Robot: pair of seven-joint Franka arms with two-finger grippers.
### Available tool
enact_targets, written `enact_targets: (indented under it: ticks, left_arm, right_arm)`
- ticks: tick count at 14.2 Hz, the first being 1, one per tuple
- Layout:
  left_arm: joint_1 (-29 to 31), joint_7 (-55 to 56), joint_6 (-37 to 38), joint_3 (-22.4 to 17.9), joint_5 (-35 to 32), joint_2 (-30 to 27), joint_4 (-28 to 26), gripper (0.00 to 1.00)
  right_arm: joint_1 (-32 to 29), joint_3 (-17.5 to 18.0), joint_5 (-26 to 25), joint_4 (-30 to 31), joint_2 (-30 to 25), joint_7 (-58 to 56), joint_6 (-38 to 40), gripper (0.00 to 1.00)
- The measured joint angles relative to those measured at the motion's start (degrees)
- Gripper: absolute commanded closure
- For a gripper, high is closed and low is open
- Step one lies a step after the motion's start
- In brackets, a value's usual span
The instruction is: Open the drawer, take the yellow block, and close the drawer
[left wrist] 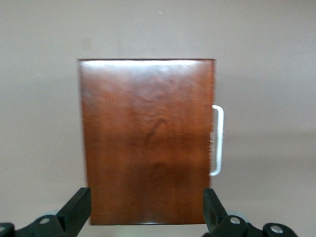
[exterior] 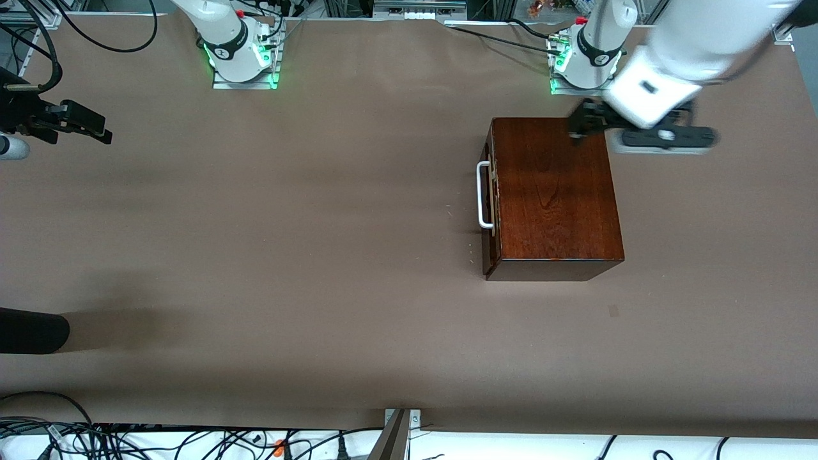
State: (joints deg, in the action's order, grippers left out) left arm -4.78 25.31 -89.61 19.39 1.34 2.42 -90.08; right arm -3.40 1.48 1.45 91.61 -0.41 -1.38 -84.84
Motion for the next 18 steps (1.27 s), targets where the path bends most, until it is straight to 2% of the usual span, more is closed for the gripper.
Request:
enact_targets:
  ticks: [3,5,10,18]
  left_arm:
    - [-0.48,9.39,-1.95,8.64,-2.31,2.11,-0.03,0.00]
    - [-2.14,14.63,-2.66,12.62,-4.93,3.76,-0.04,0.00]
    - [-10.59,23.88,-5.43,13.59,-10.49,8.59,-0.08,0.00]
    - [-14.40,29.09,-9.96,13.55,-20.78,21.15,-0.35,0.00]
  right_arm:
    - [-0.01,0.00,0.00,0.00,0.00,0.00,0.00,0.00]
    - [-0.02,0.00,0.00,0.00,0.00,0.00,0.00,0.00]
    - [-0.02,0.00,0.00,0.00,0.01,0.00,0.00,0.00]
    - [-0.02,0.00,0.00,0.00,0.01,0.00,0.02,0.00]
